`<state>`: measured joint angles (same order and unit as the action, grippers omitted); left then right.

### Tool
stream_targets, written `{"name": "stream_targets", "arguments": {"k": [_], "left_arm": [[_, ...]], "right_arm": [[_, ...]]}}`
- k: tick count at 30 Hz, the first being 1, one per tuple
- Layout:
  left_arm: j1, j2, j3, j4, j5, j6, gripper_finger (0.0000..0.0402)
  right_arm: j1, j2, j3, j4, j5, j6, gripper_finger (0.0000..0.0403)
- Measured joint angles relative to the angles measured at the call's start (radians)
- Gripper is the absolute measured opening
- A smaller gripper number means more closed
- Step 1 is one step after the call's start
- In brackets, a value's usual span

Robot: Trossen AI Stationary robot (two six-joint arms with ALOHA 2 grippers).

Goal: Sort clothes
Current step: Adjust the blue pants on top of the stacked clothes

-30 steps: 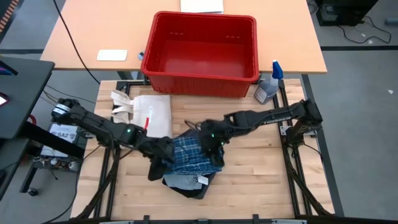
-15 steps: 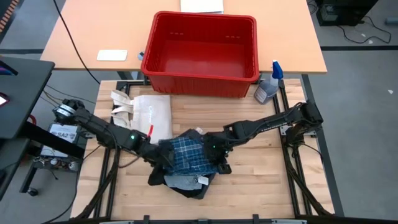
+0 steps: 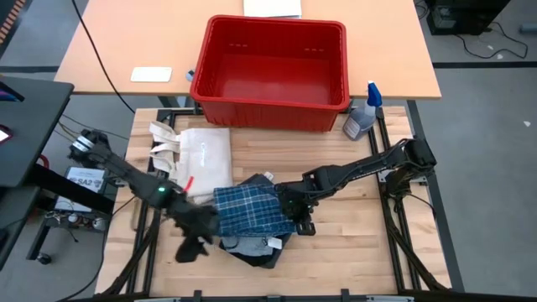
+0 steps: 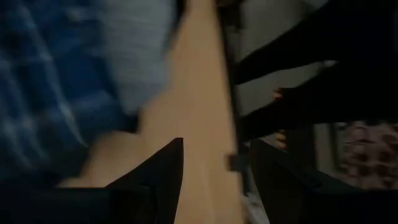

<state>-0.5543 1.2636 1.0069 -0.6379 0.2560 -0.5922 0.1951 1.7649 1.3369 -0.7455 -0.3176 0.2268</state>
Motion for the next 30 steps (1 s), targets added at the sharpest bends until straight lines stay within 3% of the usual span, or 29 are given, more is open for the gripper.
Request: {"name": "stream_targets", "arguments": {"k": [4, 9, 12, 16, 20, 24, 30], "left_arm": [[-0.073, -0.078, 0.0, -0.025, -0.051, -0.081, 0.0188], [-0.073, -0.147, 0.0, -0.072, -0.216, -0.102, 0.0188], [-0.021, -0.161, 0.0, -0.077, -0.319, -0.019, 0.0187], [0.098, -0.164, 0.0, -0.081, -0.347, 0.157, 0.0181], [0.187, -0.172, -0.015, -0.085, -0.417, 0.353, 0.016], [0.243, -0.24, -0.162, 0.075, -0.444, 0.499, 0.0143], [0.324, -0.331, -0.404, 0.38, -0.406, 0.535, 0.0137]], "right_arm": [[0.0, -0.002, 0.009, -0.06, -0.064, 0.052, 0.0122], [-0.014, -0.048, 0.111, -0.145, -0.127, 0.102, 0.0122], [-0.029, -0.081, 0.168, -0.098, -0.028, 0.087, 0.0122], [-0.063, -0.099, 0.173, 0.132, 0.183, 0.057, 0.0122], [-0.142, -0.083, 0.145, 0.414, 0.331, 0.23, 0.0121], [-0.198, -0.057, 0.138, 0.496, 0.398, 0.351, 0.0121], [-0.243, -0.047, 0.139, 0.47, 0.446, 0.402, 0.0121]]}}
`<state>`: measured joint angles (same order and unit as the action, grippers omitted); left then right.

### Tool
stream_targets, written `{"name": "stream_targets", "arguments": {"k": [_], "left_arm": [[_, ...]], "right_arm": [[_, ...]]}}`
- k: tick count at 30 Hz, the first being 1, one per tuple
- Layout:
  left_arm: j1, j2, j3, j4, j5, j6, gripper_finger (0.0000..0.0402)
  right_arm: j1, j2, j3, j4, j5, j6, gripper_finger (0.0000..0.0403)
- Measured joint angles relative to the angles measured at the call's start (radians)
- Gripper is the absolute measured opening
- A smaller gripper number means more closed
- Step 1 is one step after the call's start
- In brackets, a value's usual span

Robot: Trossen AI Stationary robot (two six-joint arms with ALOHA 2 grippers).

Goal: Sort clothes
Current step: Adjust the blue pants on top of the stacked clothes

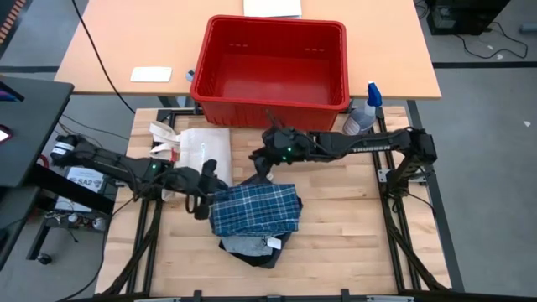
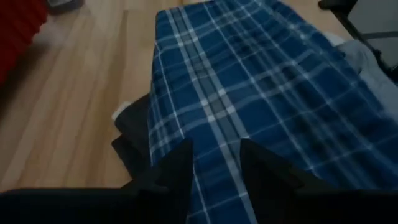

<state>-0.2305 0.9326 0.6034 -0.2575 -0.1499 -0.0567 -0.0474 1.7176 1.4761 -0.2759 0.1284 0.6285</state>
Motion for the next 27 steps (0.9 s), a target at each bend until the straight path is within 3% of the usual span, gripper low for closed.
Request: {"name": "stream_targets", "arguments": {"k": [7, 11, 20, 27], "left_arm": [[0.079, -0.116, -0.131, 0.092, 0.163, 0.0, 0.0137], [0.087, -0.174, -0.15, 0.095, 0.183, -0.007, 0.0137], [0.087, -0.179, -0.153, 0.135, 0.183, -0.021, 0.0137], [0.086, -0.179, -0.154, 0.129, 0.183, -0.038, 0.0137]], "right_arm": [[-0.023, 0.0, 0.0, -0.003, 0.114, 0.103, 0.0121], [-0.026, 0.0, 0.0, -0.012, 0.167, 0.208, 0.0121], [0.0, 0.048, 0.001, 0.008, 0.16, 0.331, 0.0121], [0.028, 0.156, 0.001, 0.165, 0.029, 0.421, 0.0121]]}}
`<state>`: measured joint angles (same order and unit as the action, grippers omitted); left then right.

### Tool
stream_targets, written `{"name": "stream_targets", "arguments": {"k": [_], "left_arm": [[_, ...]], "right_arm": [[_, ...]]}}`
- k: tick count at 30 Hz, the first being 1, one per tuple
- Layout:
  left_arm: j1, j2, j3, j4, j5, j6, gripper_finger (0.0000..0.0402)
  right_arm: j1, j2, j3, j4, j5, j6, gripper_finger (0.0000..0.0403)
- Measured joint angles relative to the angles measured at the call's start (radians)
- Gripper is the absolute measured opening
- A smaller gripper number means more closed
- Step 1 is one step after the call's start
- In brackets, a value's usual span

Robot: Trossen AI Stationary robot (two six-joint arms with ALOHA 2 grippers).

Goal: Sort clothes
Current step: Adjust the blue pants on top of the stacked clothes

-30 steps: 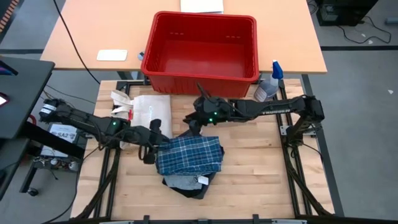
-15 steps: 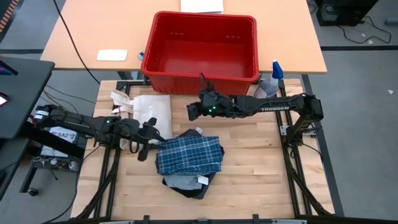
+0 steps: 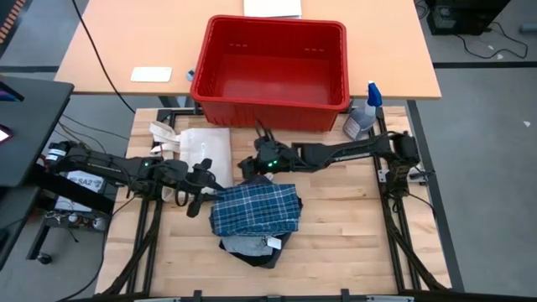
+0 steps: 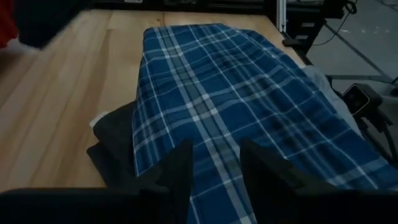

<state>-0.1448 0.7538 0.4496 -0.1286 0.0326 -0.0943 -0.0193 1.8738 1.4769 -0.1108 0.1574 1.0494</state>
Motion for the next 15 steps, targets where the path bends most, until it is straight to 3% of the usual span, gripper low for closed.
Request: {"name": "stream_targets", "arguments": {"k": [4, 15], "left_arm": [[0.0, 0.0, 0.0, 0.005, 0.0, -0.019, 0.0137], [-0.001, 0.001, 0.0, 0.005, 0.0, -0.022, 0.0137]], "right_arm": [[0.013, 0.04, 0.0, 0.074, -0.022, 0.047, 0.0121], [0.068, 0.032, 0.0, 0.055, 0.003, 0.117, 0.0106]]}}
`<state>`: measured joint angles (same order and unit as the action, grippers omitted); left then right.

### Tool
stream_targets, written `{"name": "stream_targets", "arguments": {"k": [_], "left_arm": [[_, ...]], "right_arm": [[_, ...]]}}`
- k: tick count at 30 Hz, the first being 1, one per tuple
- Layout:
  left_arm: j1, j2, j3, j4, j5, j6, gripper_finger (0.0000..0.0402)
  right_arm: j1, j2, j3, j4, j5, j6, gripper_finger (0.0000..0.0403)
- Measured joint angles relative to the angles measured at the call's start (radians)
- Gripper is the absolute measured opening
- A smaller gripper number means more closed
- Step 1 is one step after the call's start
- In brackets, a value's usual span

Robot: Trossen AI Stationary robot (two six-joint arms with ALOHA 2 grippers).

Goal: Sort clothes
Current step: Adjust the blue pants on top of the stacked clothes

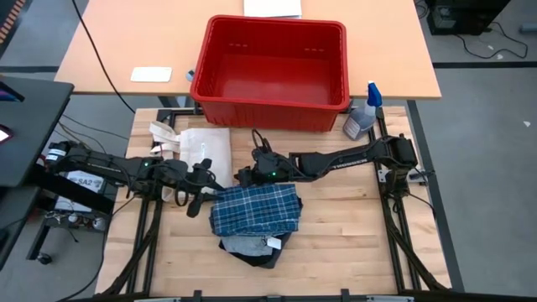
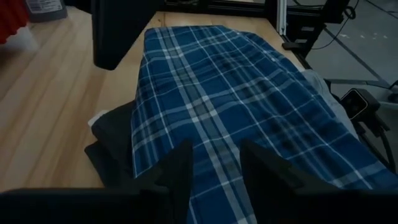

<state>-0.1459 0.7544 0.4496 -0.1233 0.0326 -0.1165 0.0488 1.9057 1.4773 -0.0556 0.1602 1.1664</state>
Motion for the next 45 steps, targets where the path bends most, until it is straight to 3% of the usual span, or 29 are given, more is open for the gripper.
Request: {"name": "stream_targets", "arguments": {"k": [6, 14, 22, 27, 30, 35, 40, 45], "left_arm": [[0.0, 0.0, 0.0, 0.001, 0.0, -0.002, 0.0137], [0.0, 0.065, 0.0, 0.033, 0.0, -0.029, 0.0137], [0.0, 0.162, 0.001, 0.122, -0.001, -0.171, 0.0137], [-0.002, 0.169, 0.001, 0.2, 0.004, -0.379, 0.0137], [-0.006, 0.167, 0.001, 0.313, 0.05, -0.505, 0.0137], [-0.027, 0.167, 0.002, 0.507, 0.071, -0.587, 0.0137], [-0.049, 0.166, 0.002, 0.619, 0.071, -0.62, 0.0137], [-0.066, 0.166, 0.002, 0.653, 0.068, -0.755, 0.0137]], "right_arm": [[0.019, 0.005, 0.0, -0.002, -0.007, -0.004, 0.0089], [0.017, 0.005, 0.0, -0.001, -0.06, -0.17, 0.0086], [0.007, 0.005, 0.0, 0.048, -0.276, -0.228, 0.0086], [0.036, -0.022, 0.0, 0.035, -0.358, -0.356, 0.0086], [0.067, -0.038, 0.001, 0.035, -0.343, -0.473, 0.0086], [0.11, -0.041, 0.005, 0.027, -0.282, -0.593, 0.0086], [0.148, -0.043, 0.122, -0.038, -0.212, -0.703, 0.0086], [0.164, -0.045, 0.24, -0.232, -0.103, -0.86, 0.0084]]}}
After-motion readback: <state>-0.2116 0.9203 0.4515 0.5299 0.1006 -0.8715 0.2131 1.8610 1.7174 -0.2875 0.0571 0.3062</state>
